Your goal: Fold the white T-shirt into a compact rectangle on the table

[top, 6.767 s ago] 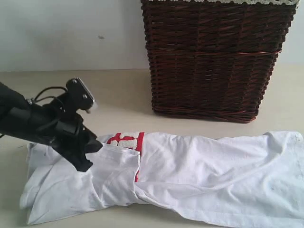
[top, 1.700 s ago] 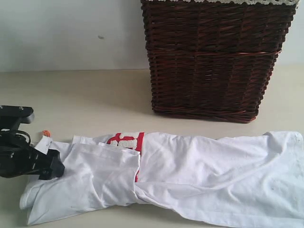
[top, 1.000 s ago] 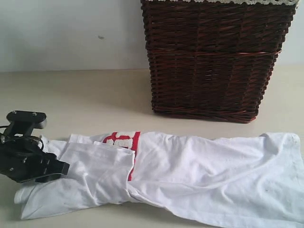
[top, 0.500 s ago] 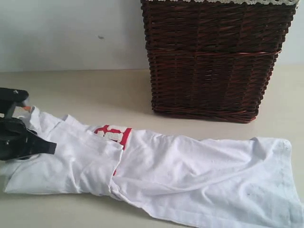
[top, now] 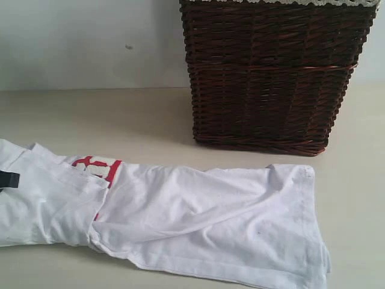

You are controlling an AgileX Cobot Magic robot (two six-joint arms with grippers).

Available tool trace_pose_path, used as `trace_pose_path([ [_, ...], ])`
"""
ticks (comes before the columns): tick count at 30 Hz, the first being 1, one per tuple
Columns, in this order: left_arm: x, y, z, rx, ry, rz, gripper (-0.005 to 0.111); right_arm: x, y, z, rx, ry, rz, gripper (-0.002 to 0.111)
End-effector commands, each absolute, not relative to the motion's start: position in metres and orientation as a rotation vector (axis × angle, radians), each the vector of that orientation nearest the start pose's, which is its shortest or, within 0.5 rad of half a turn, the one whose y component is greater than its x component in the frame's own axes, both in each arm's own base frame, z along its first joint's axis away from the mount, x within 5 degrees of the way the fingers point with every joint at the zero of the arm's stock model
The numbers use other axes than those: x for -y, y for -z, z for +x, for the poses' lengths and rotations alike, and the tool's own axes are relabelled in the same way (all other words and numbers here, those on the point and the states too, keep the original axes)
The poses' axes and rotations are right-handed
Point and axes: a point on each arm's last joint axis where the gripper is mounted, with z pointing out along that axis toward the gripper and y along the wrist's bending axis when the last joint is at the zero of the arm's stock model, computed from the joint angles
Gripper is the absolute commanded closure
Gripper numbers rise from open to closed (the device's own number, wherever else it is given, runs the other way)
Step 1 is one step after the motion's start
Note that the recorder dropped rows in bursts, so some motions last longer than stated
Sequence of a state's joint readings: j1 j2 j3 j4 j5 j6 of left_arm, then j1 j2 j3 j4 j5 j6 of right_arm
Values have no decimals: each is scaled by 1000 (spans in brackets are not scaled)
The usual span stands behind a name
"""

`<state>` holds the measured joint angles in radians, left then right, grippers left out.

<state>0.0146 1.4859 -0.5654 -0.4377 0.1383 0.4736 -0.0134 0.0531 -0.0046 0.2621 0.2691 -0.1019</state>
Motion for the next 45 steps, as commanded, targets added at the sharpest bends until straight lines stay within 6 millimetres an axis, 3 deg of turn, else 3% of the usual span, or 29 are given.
trace_pose_path([
  [1, -23, -172, 253, -2441, -24, -69, 107, -6, -187, 58, -1786, -161, 96, 87],
  [8, -45, -188, 250, -2339, -95, -172, 107, -6, -187, 58, -1786, -161, 96, 87],
  [14, -45, -184, 247, -2384, -83, -156, 107, -6, -187, 58, -1786, -161, 96, 87],
  [19, -46, -191, 249, -2326, -84, -214, 107, -6, -187, 58, -1786, -161, 96, 87],
  [21, -47, -197, 249, -2288, -95, -212, 107, -6, -187, 58, -1786, -161, 96, 87],
  [24, -49, -223, 254, -2159, -133, -200, 107, -6, -187, 58, -1786, -161, 96, 87],
  [28, -31, -240, 264, -2110, -143, -27, 107, -6, -187, 58, -1786, -161, 96, 87],
  [36, 43, -233, 260, -2136, 24, 305, 107, -6, -187, 58, -1786, -161, 96, 87],
  [45, 104, -221, 259, -2091, 128, 530, 107, -6, -187, 58, -1786, -161, 96, 87],
])
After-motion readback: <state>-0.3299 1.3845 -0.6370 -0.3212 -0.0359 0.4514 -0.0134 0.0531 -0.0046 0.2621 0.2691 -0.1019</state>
